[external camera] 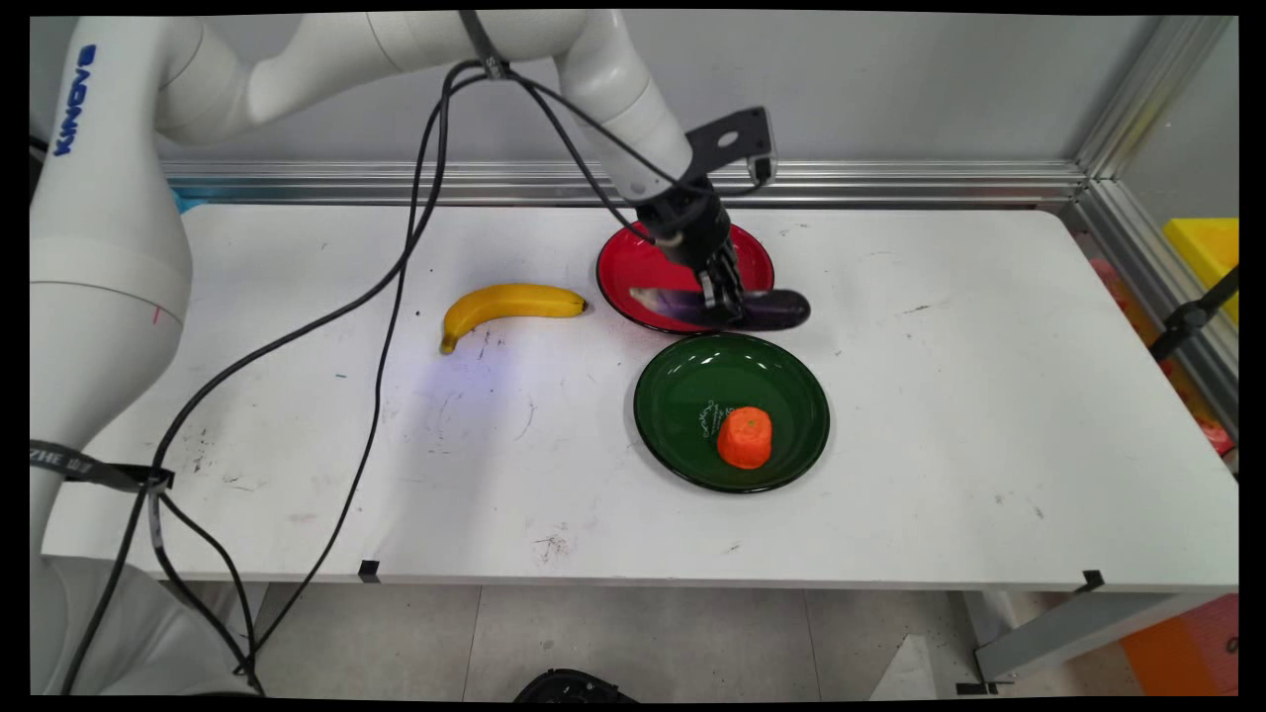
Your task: Place the picked object on the green plate
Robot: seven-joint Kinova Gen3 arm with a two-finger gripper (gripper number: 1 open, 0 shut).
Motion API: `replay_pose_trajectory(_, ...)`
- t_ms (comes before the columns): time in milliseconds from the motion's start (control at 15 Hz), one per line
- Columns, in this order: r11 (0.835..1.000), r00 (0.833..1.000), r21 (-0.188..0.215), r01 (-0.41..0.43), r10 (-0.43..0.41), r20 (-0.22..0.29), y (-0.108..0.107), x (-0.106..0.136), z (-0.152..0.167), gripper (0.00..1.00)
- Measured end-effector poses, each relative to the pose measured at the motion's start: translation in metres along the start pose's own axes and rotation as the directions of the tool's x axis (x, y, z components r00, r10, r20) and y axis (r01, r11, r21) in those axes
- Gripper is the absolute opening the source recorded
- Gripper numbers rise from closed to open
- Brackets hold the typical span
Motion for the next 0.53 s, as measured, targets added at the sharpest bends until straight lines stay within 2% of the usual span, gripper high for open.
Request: replay_pose_trajectory(533, 1.000, 1.000, -0.016, -0.002, 0.002, -0.001, 0.024, -0.013, 0.028, 0.00)
